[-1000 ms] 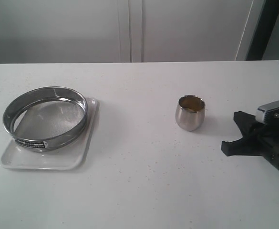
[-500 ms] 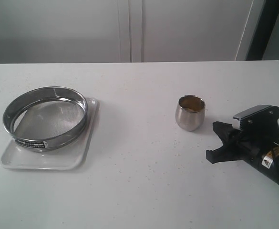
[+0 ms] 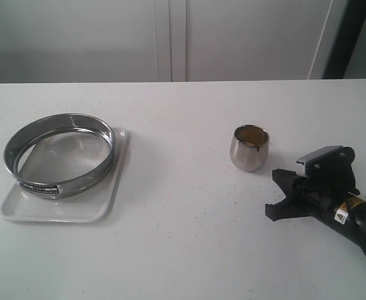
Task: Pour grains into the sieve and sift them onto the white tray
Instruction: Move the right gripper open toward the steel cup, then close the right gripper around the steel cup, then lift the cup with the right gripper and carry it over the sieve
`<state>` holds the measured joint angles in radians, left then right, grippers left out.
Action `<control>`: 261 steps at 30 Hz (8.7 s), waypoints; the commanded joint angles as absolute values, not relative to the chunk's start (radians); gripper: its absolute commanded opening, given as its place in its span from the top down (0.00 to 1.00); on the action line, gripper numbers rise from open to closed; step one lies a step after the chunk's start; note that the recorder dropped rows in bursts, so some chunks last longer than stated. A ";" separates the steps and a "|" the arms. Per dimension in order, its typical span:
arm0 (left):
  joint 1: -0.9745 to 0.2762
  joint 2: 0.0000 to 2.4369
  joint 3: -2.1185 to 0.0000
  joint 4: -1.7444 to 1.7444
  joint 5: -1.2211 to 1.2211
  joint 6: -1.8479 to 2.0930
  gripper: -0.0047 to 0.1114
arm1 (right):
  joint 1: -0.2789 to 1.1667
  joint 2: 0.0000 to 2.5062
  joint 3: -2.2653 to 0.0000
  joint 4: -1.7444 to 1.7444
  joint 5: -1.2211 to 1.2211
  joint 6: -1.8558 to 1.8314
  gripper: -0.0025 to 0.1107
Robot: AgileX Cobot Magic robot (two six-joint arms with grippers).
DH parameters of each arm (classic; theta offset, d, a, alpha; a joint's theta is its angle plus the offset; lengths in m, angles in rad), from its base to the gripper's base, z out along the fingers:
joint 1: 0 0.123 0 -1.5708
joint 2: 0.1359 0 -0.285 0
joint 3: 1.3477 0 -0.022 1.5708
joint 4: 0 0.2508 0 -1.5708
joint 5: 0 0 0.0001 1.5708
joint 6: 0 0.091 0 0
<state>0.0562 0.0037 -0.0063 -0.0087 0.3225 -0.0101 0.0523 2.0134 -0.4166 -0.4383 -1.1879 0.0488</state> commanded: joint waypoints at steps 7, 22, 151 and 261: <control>0.060 0.000 0.000 -0.014 0.332 -0.014 0.96 | 0.049 2.014 -0.423 -0.493 -1.221 0.042 0.29; 0.060 0.000 0.000 -0.014 0.332 -0.014 0.96 | 0.049 2.016 -0.475 -0.502 -1.221 0.102 0.08; 0.060 0.000 0.000 -0.014 0.332 -0.014 0.96 | 0.113 2.148 -0.942 -0.692 -1.143 0.267 0.98; 0.060 0.000 0.000 -0.014 0.332 -0.014 0.96 | 0.900 2.298 -2.019 -0.716 0.568 0.274 0.98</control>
